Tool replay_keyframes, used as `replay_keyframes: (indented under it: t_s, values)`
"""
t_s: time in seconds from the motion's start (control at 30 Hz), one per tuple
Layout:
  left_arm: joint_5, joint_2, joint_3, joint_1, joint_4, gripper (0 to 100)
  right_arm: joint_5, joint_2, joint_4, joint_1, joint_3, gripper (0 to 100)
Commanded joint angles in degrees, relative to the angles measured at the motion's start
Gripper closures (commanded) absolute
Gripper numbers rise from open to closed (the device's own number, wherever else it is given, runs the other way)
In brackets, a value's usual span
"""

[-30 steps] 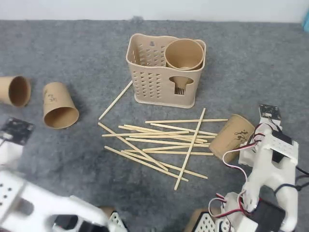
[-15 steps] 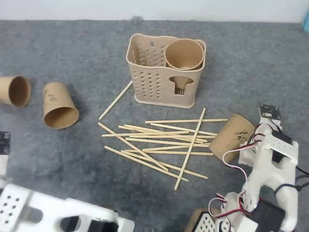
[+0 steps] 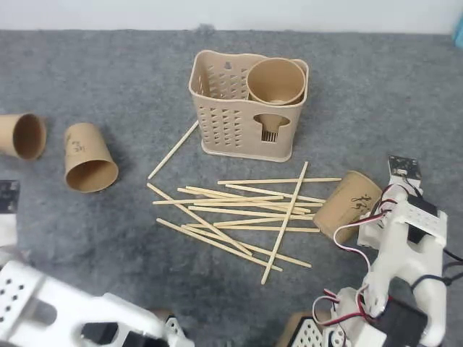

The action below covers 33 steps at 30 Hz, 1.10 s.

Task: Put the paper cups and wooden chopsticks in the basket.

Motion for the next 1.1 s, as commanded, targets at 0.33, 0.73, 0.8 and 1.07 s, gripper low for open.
replay_keyframes:
  t_s: [0.33,0.73,0.8,1.07]
  values:
    - [1.58,0.18,4.79,-2.46,-7.38,92,2.64,-1.01,-0.84,-1.71,-0.09,85.8]
    - [3.60,0.26,7.87,-3.25,-11.43,92,2.73,-1.01,-0.84,-1.71,-0.09,85.8]
    - [3.60,1.58,7.87,-3.25,-12.22,92,2.81,-1.01,-0.84,-1.71,-0.09,85.8]
    - [3.60,21.71,2.95,-3.08,-16.53,92,2.81,-1.01,-0.75,-1.71,-0.09,85.8]
